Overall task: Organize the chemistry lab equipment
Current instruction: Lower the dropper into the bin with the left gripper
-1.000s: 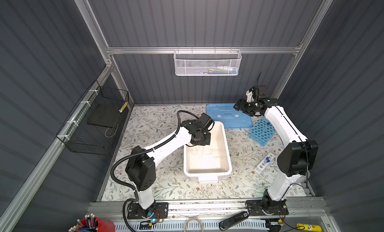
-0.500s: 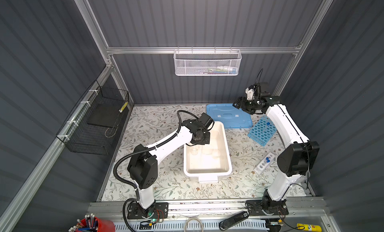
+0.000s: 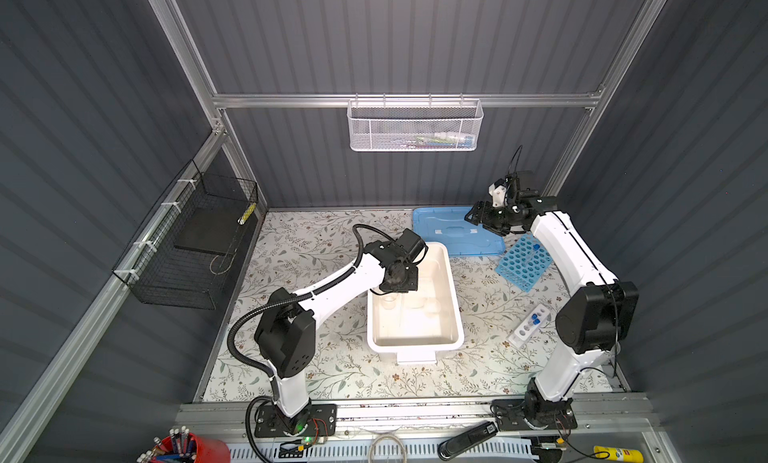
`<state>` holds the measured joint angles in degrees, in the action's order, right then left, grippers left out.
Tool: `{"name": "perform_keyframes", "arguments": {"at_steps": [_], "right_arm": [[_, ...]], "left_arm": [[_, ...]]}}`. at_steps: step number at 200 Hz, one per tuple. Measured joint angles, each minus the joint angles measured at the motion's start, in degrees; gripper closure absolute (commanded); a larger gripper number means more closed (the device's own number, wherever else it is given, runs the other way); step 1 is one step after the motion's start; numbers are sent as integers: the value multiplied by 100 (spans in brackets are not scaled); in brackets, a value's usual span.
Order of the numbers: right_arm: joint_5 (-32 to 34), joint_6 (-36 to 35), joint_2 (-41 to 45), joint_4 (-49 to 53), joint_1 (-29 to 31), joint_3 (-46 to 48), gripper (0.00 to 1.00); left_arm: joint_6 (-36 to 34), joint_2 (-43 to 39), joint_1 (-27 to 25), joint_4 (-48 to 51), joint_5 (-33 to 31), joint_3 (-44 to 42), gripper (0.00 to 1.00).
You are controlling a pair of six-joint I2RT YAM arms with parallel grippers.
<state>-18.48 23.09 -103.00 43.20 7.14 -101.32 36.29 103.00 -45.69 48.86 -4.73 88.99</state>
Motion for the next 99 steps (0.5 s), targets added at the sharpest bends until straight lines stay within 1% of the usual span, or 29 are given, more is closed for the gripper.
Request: {"name": "perform_keyframes", "arguments": {"at_steps": [41, 72, 99], "right_arm": [[-295, 4, 20, -31, -2, 0, 28], [-328, 2, 20, -37, -2, 17, 28], [-343, 2, 24, -52, -2, 96, 28]], "left_arm": [[188, -186, 0, 63, -79, -166, 97], [304, -254, 0, 50, -90, -533, 96], [326, -251, -2, 39, -87, -575, 96]]}}
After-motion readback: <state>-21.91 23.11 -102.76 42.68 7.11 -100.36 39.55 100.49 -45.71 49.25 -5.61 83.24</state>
